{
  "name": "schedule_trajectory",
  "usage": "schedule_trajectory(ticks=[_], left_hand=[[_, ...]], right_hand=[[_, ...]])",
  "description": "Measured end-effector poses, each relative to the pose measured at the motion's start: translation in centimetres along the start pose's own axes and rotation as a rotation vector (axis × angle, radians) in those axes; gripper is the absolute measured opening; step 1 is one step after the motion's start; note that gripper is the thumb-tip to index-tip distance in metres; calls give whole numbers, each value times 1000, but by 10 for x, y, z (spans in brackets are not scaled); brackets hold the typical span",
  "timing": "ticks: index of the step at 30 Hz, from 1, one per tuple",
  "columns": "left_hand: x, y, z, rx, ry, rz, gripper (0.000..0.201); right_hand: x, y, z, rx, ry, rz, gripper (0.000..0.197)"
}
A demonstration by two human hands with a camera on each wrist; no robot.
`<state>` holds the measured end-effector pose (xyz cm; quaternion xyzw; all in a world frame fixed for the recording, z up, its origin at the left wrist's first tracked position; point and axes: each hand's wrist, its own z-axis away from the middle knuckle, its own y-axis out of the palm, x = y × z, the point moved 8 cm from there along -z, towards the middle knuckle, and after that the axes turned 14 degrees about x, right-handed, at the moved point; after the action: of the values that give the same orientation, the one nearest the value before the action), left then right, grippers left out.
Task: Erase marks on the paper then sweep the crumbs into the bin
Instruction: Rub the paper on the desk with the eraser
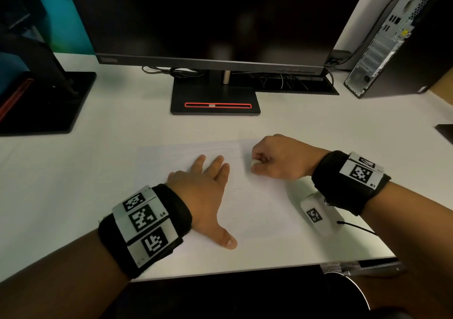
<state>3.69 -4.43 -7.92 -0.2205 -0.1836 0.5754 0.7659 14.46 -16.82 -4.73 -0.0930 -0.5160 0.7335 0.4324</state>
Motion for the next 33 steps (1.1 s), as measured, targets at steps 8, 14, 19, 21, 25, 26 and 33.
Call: schedule_trajectory(ticks=[8, 14, 19, 21, 25, 26, 33], left_hand=[[23, -34, 5, -135, -67, 127, 108], [18, -28, -6, -115, -98, 120, 122], [24, -23, -10, -112, -123, 131, 129], [26, -21, -11, -97, -120, 169, 133], [26, -19, -11, -77, -100, 196, 134], [26, -19, -11, -73, -93, 203, 135], [27, -16, -15, -67, -75, 207, 136]], right_hand=[[-1, 2, 1, -17, -14, 2, 34], [23, 12, -2, 61, -134, 33, 35], [11, -9, -12, -36, -53, 56, 36], [29, 1, -12, -2, -122, 86, 33], [32, 7, -10, 93, -145, 76, 30], [24, 1, -13, 73, -112, 79, 32], [48, 14, -13, 112, -203, 86, 29]])
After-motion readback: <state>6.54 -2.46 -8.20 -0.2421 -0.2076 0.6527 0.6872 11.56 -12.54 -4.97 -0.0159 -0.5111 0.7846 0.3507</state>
